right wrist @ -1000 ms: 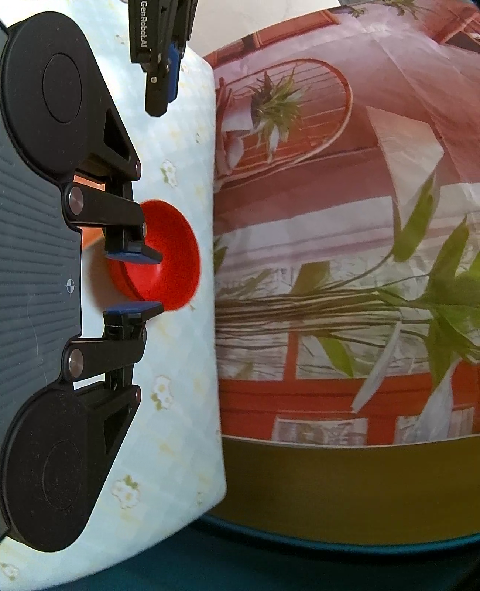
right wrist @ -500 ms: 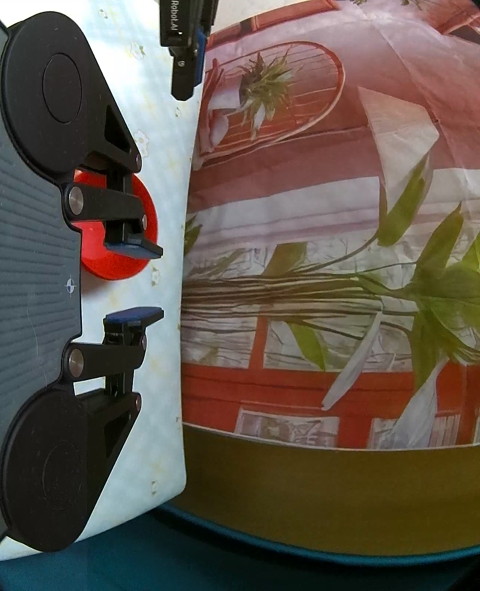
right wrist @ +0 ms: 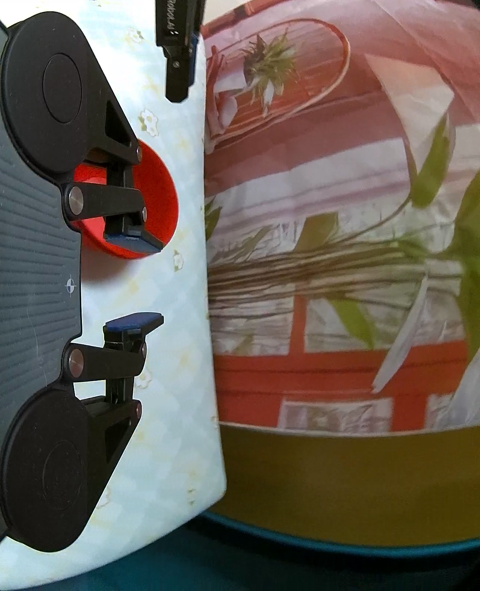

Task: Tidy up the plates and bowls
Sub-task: 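Move both grippers down to the rim of the stacked red bowls, then grip and lift the red bowls with the left gripper while the right gripper holds them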

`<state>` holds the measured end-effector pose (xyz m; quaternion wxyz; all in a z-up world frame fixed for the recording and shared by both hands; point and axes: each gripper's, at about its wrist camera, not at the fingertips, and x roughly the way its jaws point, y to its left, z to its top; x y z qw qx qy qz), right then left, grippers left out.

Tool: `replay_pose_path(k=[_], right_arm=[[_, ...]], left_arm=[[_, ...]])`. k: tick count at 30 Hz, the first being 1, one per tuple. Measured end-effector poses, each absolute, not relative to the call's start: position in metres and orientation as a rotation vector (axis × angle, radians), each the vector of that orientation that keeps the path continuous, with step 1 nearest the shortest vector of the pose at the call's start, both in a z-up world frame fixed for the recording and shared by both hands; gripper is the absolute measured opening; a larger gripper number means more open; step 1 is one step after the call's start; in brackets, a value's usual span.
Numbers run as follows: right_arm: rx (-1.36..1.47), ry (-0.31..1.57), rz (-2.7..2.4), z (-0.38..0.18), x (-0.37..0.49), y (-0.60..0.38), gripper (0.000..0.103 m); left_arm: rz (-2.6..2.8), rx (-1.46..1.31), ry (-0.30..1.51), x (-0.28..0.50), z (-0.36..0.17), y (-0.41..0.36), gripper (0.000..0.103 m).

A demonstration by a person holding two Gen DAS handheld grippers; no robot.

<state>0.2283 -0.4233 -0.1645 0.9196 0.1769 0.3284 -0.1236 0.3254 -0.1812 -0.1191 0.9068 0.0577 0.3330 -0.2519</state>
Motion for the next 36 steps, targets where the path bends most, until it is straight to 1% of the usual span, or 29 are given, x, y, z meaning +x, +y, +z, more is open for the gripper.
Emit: replay_pose_path(k=[6, 10, 11, 23, 33, 36], right_arm=[[0.469, 0.624, -0.301, -0.163, 0.222, -0.445, 0.035], [0.491, 0.615, -0.314, -0.164, 0.227, -0.451, 0.038], [0.486, 0.62, -0.307, -0.165, 0.229, -0.45, 0.039], [0.483, 0.712, -0.23, -0.196, 0.257, -0.419, 0.039], [0.501, 0.787, -0.204, -0.22, 0.267, -0.406, 0.039], [0.503, 0.806, -0.187, -0.222, 0.268, -0.404, 0.037]], left_arm=[[-0.504, 0.124, 0.668, 0.332, -0.114, -0.174, 0.027], [-0.501, 0.097, 0.667, 0.343, -0.111, -0.174, 0.035], [-0.511, 0.084, 0.679, 0.346, -0.112, -0.176, 0.036], [-0.564, 0.113, 0.785, 0.352, -0.163, -0.213, 0.036], [-0.565, 0.101, 0.843, 0.362, -0.181, -0.212, 0.036], [-0.562, 0.103, 0.853, 0.364, -0.184, -0.211, 0.036]])
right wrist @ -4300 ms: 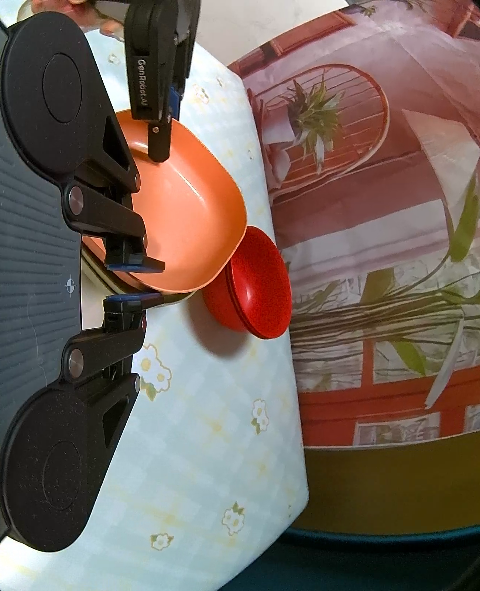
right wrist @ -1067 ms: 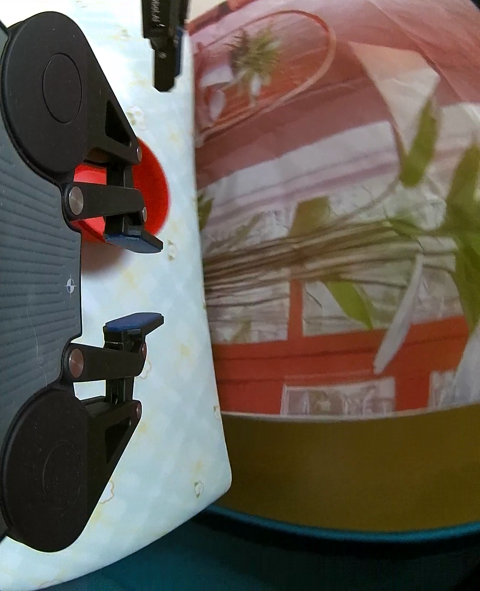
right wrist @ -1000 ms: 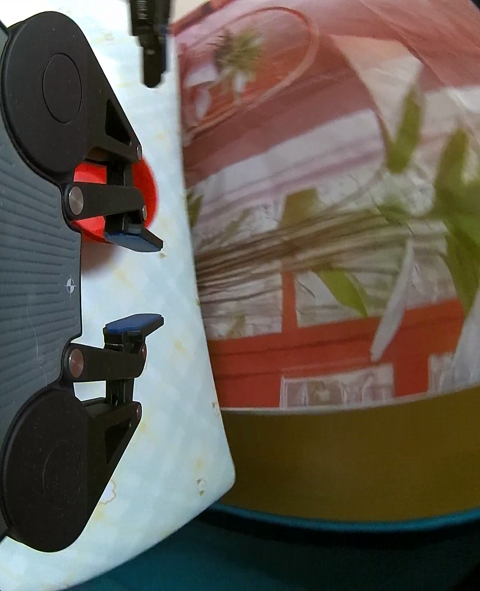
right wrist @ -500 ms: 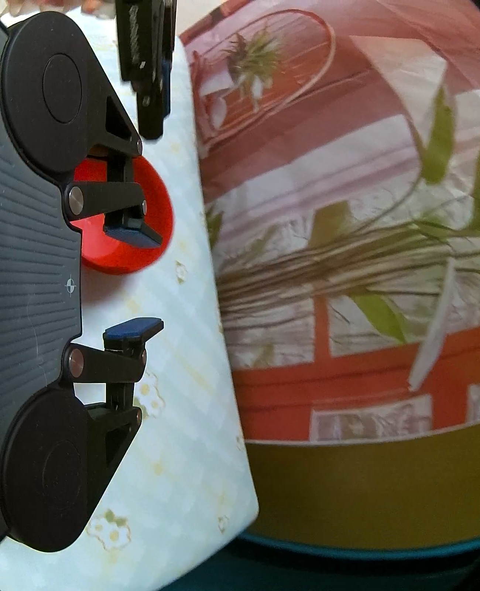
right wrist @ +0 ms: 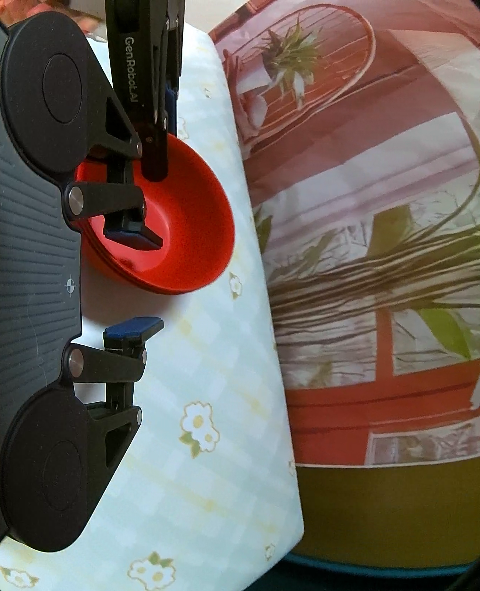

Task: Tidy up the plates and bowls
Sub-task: 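Grip and lift the red bowls with the left gripper while the right gripper holds them, then lower the red bowls onto the orange plate with both grippers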

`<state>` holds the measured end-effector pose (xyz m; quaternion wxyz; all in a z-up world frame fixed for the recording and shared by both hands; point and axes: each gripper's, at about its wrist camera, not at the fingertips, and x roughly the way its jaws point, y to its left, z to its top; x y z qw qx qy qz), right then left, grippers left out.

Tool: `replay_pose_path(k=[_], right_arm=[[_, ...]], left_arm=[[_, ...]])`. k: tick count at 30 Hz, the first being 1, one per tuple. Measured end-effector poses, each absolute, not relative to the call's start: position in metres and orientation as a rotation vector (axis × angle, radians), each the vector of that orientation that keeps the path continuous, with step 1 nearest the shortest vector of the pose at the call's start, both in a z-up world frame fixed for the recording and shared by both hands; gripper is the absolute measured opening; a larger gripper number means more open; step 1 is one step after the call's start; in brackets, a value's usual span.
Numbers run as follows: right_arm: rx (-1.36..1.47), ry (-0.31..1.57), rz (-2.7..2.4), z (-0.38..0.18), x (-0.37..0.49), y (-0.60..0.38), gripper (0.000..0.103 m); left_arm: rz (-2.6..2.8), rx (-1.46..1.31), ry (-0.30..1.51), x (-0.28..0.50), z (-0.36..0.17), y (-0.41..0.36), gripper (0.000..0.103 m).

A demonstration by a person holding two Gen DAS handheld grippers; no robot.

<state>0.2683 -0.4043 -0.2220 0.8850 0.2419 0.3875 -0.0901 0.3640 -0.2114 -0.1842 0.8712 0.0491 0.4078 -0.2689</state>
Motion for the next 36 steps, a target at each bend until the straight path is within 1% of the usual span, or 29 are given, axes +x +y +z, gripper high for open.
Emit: replay_pose_path(k=[3, 4, 5, 6, 7, 12, 24, 36], right_arm=[[0.502, 0.817, -0.179, -0.222, 0.27, -0.401, 0.032], [0.502, 0.82, -0.176, -0.222, 0.271, -0.4, 0.031], [0.501, 0.822, -0.172, -0.222, 0.271, -0.399, 0.028], [0.5, 0.821, -0.169, -0.222, 0.272, -0.399, 0.023], [0.496, 0.821, -0.167, -0.221, 0.272, -0.398, 0.023], [0.497, 0.812, -0.193, -0.218, 0.271, -0.4, 0.016], [0.497, 0.769, -0.196, -0.197, 0.261, -0.402, 0.015], [0.477, 0.739, -0.177, -0.17, 0.242, -0.385, 0.015]], left_arm=[[-0.567, 0.082, 0.859, 0.366, -0.186, -0.209, 0.034], [-0.577, 0.079, 0.857, 0.366, -0.185, -0.209, 0.03], [-0.591, 0.078, 0.854, 0.365, -0.185, -0.209, 0.023], [-0.603, 0.08, 0.849, 0.364, -0.184, -0.209, 0.019], [-0.608, 0.087, 0.842, 0.363, -0.182, -0.21, 0.017], [-0.616, 0.109, 0.817, 0.357, -0.172, -0.211, 0.016], [-0.612, 0.102, 0.785, 0.345, -0.151, -0.205, 0.016], [-0.602, 0.101, 0.753, 0.313, -0.131, -0.186, 0.017]])
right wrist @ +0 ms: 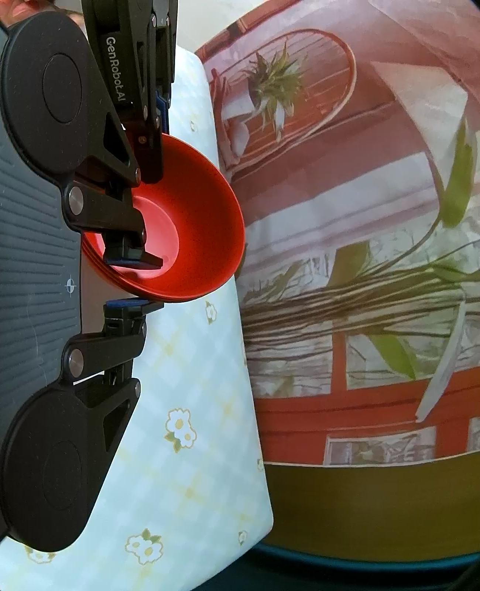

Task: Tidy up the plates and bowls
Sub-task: 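Lower the red bowls onto the orange plate with both grippers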

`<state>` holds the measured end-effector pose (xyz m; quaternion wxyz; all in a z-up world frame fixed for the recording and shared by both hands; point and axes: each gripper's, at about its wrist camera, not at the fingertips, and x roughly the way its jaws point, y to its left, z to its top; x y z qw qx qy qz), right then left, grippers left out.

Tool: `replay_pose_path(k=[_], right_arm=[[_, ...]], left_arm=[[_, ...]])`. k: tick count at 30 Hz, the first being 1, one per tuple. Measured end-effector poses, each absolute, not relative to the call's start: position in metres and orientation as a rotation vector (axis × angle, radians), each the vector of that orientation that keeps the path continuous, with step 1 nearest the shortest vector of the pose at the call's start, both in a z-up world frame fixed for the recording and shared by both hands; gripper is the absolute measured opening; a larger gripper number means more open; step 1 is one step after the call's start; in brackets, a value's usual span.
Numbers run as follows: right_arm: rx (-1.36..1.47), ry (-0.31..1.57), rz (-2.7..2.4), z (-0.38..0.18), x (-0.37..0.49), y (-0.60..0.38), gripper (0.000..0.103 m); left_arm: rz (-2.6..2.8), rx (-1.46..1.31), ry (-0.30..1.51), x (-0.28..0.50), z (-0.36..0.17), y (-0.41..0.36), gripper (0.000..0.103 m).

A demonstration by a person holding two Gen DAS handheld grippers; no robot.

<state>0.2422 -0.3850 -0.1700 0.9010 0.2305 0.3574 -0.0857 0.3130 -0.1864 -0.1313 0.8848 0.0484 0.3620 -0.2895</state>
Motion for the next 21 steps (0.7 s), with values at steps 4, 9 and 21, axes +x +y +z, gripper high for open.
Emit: replay_pose_path(k=[4, 9, 21], right_arm=[[0.461, 0.736, -0.169, -0.163, 0.234, -0.376, 0.014], [0.448, 0.736, -0.156, -0.155, 0.225, -0.362, 0.014], [0.423, 0.739, -0.125, -0.144, 0.207, -0.335, 0.014]], left_arm=[[-0.599, 0.101, 0.743, 0.301, -0.129, -0.177, 0.017], [-0.593, 0.105, 0.738, 0.285, -0.126, -0.167, 0.017], [-0.579, 0.102, 0.737, 0.258, -0.122, -0.148, 0.018]])
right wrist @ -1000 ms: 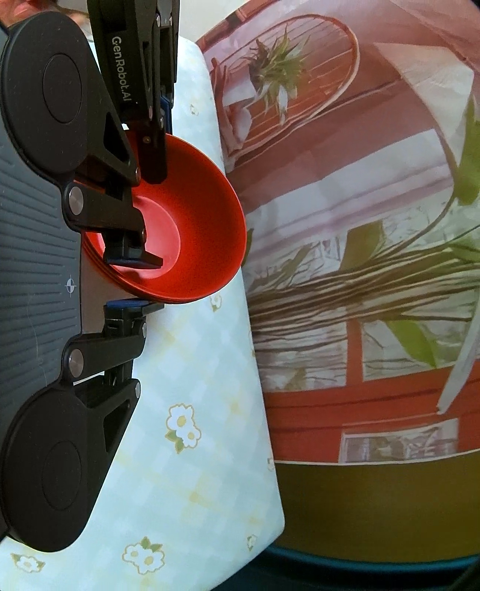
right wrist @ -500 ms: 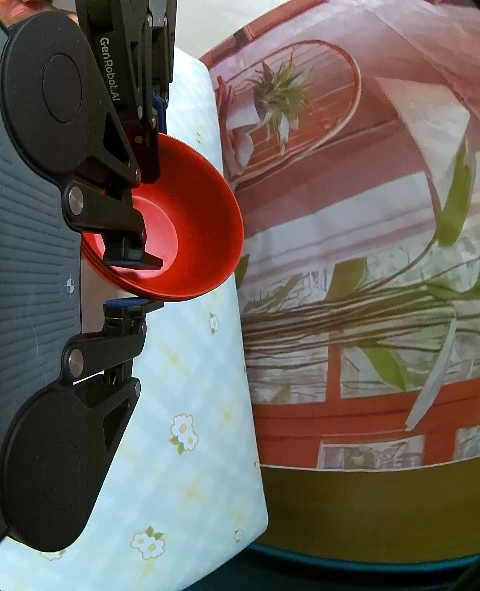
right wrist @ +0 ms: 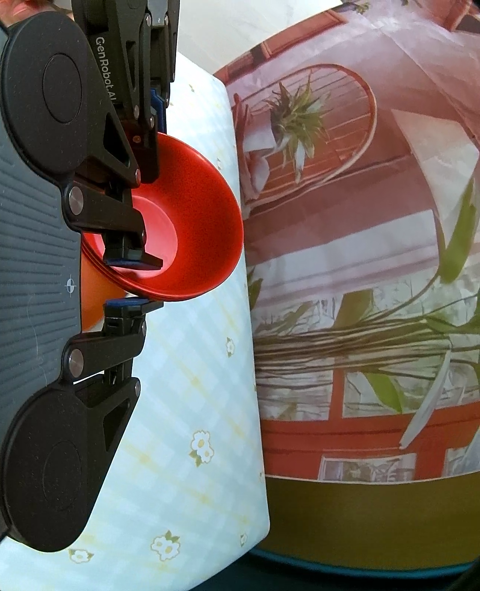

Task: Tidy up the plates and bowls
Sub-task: 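Lower the red bowls onto the orange plate with both grippers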

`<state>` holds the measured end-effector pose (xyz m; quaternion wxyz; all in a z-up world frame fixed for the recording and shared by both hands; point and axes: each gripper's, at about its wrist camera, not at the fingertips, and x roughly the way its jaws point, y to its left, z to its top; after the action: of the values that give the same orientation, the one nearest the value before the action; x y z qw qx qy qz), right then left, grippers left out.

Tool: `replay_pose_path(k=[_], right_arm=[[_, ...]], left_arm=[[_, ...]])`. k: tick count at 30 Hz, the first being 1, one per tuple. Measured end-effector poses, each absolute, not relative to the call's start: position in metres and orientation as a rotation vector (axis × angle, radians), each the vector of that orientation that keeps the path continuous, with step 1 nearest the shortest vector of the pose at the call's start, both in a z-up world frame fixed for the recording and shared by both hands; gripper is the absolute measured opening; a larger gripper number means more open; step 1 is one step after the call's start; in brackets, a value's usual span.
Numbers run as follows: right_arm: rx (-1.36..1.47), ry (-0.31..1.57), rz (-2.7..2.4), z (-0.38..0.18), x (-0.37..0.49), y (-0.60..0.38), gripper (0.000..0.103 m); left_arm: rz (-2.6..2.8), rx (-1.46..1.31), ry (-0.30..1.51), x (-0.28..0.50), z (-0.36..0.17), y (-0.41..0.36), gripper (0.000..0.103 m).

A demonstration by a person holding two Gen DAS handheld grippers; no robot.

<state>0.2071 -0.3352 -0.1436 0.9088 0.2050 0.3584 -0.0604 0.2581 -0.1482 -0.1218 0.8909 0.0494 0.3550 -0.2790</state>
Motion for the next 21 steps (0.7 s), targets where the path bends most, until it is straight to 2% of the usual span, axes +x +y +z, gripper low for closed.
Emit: replay_pose_path(k=[21], right_arm=[[0.39, 0.763, -0.1, -0.142, 0.191, -0.307, 0.013]], left_arm=[[-0.579, 0.092, 0.758, 0.236, -0.127, -0.13, 0.019]])
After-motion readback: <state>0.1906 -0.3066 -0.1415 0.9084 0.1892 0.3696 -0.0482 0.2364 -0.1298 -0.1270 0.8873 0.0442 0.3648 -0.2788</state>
